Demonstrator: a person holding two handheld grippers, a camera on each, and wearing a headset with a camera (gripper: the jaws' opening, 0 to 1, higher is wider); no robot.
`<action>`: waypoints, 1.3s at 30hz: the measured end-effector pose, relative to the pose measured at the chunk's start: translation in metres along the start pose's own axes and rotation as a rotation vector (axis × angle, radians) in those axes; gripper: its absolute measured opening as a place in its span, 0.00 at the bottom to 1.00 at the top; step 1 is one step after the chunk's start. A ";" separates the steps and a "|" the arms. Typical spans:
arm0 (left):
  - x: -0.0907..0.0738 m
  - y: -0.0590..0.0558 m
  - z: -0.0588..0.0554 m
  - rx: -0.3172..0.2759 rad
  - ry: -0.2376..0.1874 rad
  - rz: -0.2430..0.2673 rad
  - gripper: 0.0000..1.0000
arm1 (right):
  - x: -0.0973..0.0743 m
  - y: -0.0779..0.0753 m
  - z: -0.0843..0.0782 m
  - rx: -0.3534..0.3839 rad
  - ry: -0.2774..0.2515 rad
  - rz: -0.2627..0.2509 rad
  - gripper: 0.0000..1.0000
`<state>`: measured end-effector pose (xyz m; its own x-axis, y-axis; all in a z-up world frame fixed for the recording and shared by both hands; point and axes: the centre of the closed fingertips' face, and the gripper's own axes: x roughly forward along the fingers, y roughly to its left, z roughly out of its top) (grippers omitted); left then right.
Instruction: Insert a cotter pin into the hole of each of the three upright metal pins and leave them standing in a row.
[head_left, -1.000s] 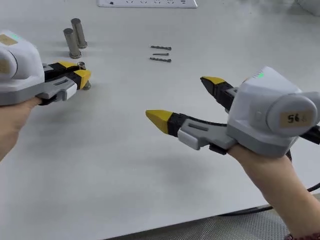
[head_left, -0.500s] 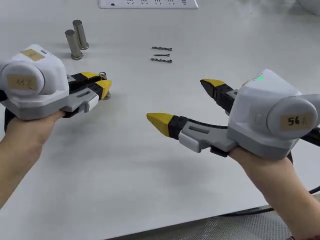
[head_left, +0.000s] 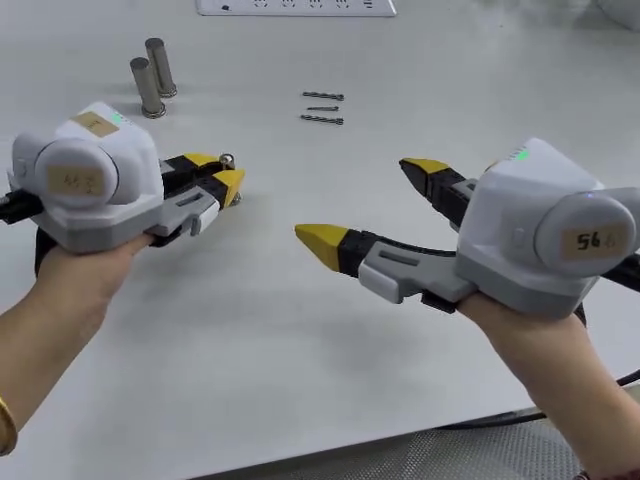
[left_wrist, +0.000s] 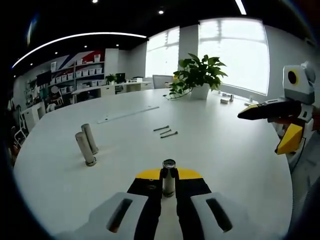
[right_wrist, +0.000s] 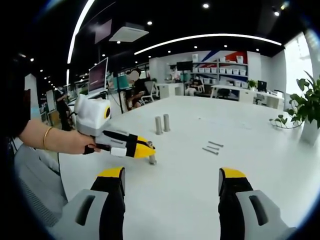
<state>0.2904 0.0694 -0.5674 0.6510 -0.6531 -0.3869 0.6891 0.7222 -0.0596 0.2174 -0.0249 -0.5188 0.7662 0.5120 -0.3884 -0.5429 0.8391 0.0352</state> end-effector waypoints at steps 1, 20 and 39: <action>-0.001 0.000 0.000 0.002 0.000 0.001 0.06 | 0.000 0.000 0.000 0.001 0.000 0.000 0.74; -0.001 -0.004 0.003 0.008 -0.013 -0.015 0.13 | -0.001 -0.002 0.000 0.008 -0.002 -0.005 0.74; -0.024 0.004 0.011 -0.005 -0.017 0.019 0.42 | 0.009 -0.026 0.015 -0.037 0.048 0.026 0.61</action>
<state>0.2808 0.0856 -0.5480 0.6692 -0.6430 -0.3725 0.6750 0.7356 -0.0573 0.2438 -0.0397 -0.5095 0.7345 0.5237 -0.4316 -0.5757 0.8176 0.0123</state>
